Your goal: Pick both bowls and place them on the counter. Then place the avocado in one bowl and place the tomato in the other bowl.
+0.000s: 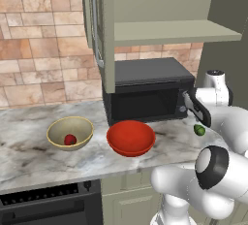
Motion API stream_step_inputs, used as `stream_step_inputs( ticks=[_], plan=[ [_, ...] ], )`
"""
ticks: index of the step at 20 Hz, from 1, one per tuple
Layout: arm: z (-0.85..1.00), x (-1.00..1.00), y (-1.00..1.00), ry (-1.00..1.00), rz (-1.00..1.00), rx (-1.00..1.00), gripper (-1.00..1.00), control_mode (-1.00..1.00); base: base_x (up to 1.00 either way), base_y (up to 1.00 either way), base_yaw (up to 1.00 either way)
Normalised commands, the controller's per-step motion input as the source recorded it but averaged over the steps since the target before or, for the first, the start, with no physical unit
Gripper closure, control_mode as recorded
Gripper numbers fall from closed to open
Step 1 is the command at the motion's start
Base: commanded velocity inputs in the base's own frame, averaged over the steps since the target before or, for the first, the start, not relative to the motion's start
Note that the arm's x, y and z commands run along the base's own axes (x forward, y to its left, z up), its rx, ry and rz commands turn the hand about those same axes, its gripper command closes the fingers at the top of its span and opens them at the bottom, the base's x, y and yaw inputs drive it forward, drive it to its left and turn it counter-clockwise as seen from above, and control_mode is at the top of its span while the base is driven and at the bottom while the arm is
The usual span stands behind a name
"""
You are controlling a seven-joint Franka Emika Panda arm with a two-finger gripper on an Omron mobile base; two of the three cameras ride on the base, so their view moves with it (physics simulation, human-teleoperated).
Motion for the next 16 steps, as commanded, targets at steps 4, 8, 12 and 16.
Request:
stream_step_inputs(
  ticks=[4, 8, 12, 16],
  plan=[
    [-0.30, 0.09, -0.25, -0.16, 0.00, 0.02, -1.00, -1.00, 0.00, 0.00, 0.00],
    [-0.25, 0.31, -0.13, -0.02, 0.00, 0.00, -1.00, -1.00, 0.00, 0.00, 0.00],
    [-0.22, 0.46, -0.05, 0.00, 0.00, 0.00, -1.00, -1.00, 0.00, 0.00, 0.00],
    [-0.21, 0.46, -0.11, 0.00, 0.00, 0.00, -1.00, -1.00, 0.00, 0.00, 0.00]
  ],
)
